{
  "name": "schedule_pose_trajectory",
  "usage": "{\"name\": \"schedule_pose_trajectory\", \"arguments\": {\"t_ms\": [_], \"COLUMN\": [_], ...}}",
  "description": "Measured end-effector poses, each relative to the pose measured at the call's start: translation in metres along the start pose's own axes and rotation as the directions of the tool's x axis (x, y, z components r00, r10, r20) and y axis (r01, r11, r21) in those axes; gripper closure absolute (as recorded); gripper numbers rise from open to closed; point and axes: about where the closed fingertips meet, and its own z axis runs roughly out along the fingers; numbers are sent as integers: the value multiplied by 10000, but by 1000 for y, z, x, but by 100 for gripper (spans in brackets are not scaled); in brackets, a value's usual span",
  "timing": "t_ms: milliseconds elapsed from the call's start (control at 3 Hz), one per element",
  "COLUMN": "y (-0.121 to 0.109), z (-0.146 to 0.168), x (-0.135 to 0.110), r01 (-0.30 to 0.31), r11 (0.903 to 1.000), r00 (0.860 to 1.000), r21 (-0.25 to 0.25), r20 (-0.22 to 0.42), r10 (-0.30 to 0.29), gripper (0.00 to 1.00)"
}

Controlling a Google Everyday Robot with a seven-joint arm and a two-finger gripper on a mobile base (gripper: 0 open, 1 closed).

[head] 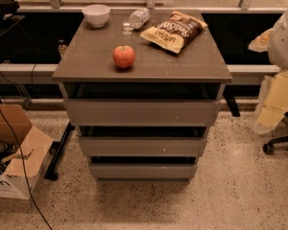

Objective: Open top drawer

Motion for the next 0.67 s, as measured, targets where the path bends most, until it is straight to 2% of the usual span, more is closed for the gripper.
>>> {"name": "schedule_pose_trajectory", "arguments": {"t_ms": [333, 667], "y": [0, 2], "z": [1, 14], "x": [0, 0], "r01": [-13, -157], "r11": [10000, 9997], "r00": [10000, 9993], "r21": [18, 181], "r20": [29, 345], "r10": [13, 151], "gripper": [0, 0]}}
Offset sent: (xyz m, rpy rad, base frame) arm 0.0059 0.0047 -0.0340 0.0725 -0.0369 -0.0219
